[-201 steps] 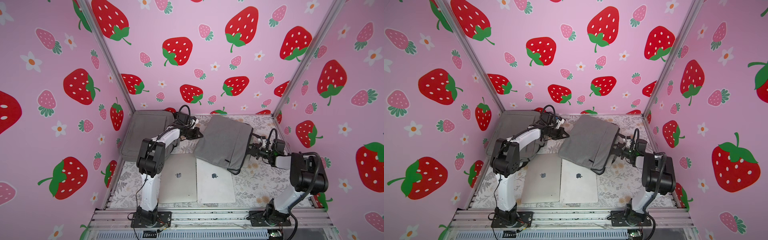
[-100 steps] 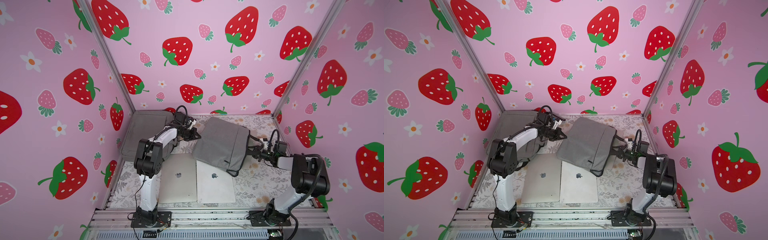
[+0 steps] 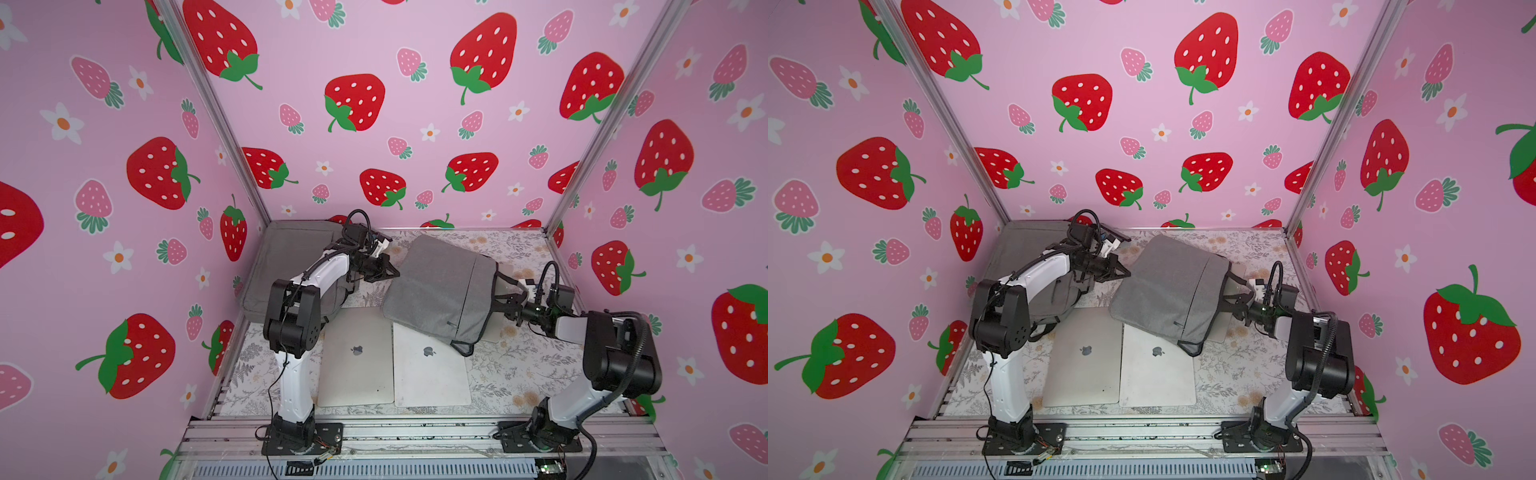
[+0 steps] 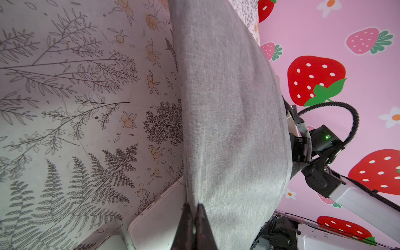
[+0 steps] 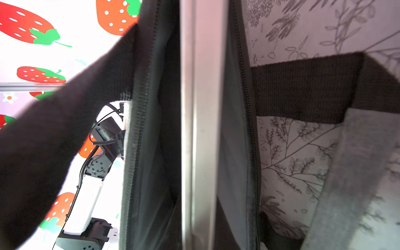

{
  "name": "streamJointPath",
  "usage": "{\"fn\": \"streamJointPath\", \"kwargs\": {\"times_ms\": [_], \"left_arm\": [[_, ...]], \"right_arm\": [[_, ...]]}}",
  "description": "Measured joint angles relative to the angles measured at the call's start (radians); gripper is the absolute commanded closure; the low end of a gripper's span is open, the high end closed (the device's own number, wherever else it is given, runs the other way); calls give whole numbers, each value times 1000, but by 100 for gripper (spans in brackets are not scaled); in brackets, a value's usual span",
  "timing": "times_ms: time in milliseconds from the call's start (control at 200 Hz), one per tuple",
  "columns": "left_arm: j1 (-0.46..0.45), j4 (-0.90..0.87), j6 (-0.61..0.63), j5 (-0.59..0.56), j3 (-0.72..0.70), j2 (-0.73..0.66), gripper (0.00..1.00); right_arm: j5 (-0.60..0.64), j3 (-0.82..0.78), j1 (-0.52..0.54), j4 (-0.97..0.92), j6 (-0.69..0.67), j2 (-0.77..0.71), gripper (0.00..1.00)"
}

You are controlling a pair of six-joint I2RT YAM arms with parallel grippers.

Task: Open the zippered laptop bag and take out the laptop
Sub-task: Take out the laptop from the zippered laptop bag.

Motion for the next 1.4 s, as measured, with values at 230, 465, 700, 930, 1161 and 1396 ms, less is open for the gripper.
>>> {"fn": "streamJointPath", "kwargs": {"times_ms": [230,465,700,930,1161,1396], "left_arm": [[-8,1,9,-50,2,49,100],[-53,-45,42,-179,33,70,89],[-92,-73,91,-266,74,76,66],[-158,-96,138,-351,90,52,53],[-272,-70,180,-388,96,-33,43],[-394,-21,225,-425,113,-56,36]], "right_arm": [[68,6,44,-31,-20,-2,100],[174,122,103,-301,-143,-61,100],[288,256,163,-519,-230,-87,100],[414,423,239,-732,-309,-98,100],[460,469,269,-787,-320,-95,100],[470,469,273,-790,-312,-90,100]]}}
